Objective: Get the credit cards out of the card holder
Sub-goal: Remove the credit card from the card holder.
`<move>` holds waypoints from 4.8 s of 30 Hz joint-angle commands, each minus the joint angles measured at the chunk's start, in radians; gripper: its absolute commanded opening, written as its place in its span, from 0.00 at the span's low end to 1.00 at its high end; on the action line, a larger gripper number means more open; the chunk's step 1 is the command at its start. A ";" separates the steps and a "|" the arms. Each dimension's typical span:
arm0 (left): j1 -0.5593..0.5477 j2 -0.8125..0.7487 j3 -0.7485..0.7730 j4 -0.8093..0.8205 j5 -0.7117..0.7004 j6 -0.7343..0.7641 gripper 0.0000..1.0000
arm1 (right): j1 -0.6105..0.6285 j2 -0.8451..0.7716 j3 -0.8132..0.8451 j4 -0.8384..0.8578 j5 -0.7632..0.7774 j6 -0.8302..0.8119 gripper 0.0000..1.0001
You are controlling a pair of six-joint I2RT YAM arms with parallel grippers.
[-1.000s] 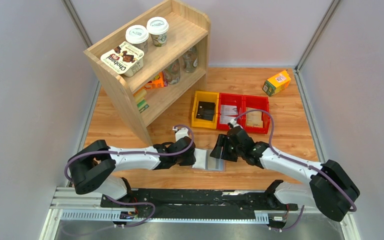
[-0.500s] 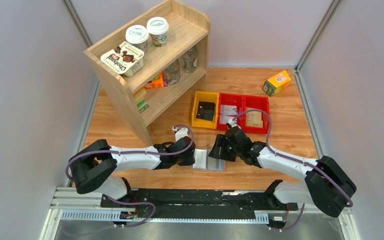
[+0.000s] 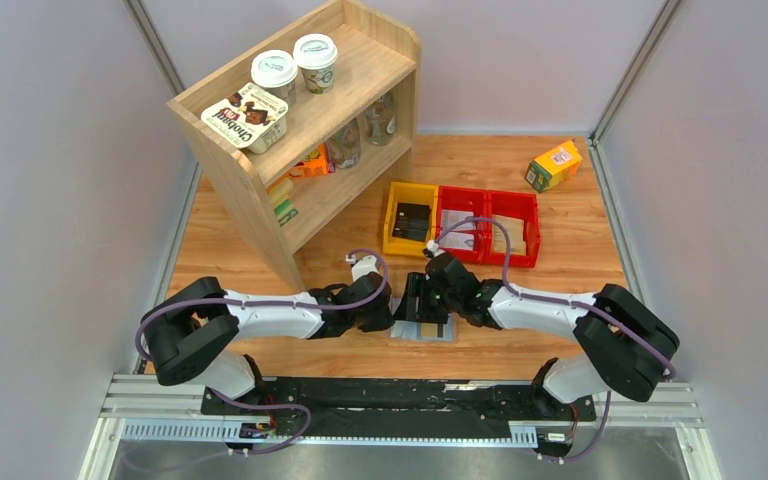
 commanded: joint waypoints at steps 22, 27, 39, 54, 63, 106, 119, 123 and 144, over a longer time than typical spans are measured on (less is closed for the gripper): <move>-0.007 0.026 -0.060 0.059 0.049 -0.055 0.14 | -0.024 -0.311 0.049 -0.314 0.314 -0.114 0.64; -0.007 0.028 -0.062 0.059 0.051 -0.055 0.14 | -0.024 -0.240 0.047 -0.322 0.308 -0.099 0.66; -0.007 0.026 -0.060 0.057 0.049 -0.058 0.14 | -0.024 -0.131 0.052 -0.276 0.280 -0.094 0.68; -0.007 0.030 -0.056 0.057 0.052 -0.054 0.13 | -0.021 -0.104 0.038 -0.172 0.128 -0.092 0.63; -0.007 0.030 -0.057 0.062 0.055 -0.055 0.13 | -0.022 -0.078 0.023 -0.087 0.061 -0.086 0.59; -0.007 0.066 0.072 0.094 0.094 -0.094 0.13 | -0.062 -0.099 -0.036 0.010 0.081 -0.039 0.00; -0.004 0.071 0.072 0.155 0.106 -0.080 0.20 | -0.120 -0.281 -0.086 -0.202 0.214 -0.068 0.29; -0.004 0.089 0.069 0.217 0.133 -0.083 0.29 | -0.157 -0.274 -0.103 -0.201 0.174 -0.066 0.32; 0.021 0.180 -0.031 0.465 0.183 -0.207 0.40 | -0.180 -0.179 -0.125 -0.133 0.062 -0.071 0.22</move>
